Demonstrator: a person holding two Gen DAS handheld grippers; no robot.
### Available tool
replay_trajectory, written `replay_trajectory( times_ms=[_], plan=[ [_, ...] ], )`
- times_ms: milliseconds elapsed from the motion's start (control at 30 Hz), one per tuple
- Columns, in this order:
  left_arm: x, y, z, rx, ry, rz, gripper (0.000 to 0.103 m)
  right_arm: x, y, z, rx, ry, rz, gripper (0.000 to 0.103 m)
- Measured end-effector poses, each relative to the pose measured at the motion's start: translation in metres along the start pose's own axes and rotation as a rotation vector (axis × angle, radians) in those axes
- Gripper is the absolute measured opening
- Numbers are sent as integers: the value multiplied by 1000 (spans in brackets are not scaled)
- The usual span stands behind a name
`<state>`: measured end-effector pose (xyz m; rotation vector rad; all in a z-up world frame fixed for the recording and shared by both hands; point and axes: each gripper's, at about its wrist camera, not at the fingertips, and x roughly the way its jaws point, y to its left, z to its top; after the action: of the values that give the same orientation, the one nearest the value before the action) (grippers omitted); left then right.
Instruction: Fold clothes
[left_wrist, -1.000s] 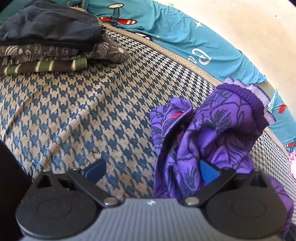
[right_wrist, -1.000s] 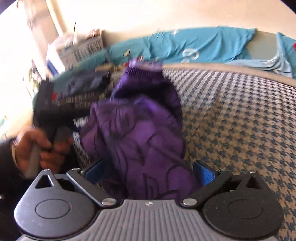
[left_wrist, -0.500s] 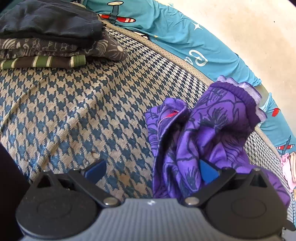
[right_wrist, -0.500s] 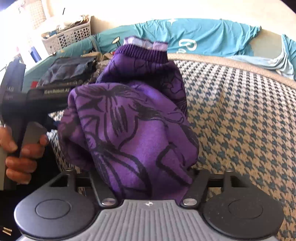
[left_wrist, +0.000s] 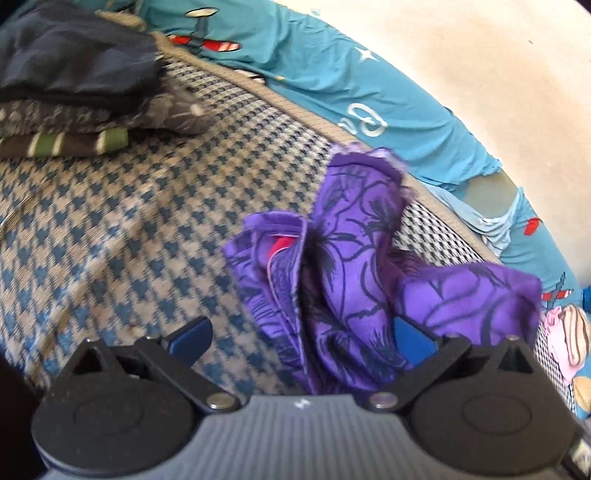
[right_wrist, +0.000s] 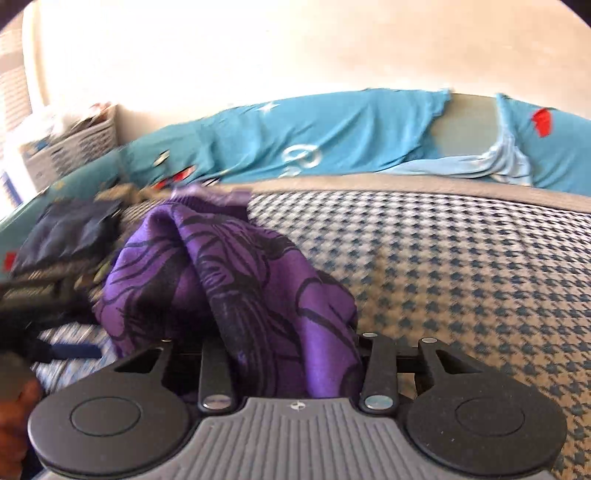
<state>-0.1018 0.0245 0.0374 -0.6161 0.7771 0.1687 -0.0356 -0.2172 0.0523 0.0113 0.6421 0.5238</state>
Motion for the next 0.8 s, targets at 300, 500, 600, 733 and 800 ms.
replay_trajectory(
  times_ms=[300,500,600,733,800],
  plan=[
    [26,-33,6,91,33,30,103,33,-32,1,228,73,-126,58],
    [27,-33,5,112,37,35,103,29,-36,-3,220,64,-155,65],
    [23,-32,9,126,36,37,103,24,-34,-2,186,48,-154,65],
    [11,-33,17,154,21,30,103,15,-28,0,123,19,-158,65],
    [5,-37,21,179,10,26,103,8,-25,0,87,-3,-165,65]
  ],
)
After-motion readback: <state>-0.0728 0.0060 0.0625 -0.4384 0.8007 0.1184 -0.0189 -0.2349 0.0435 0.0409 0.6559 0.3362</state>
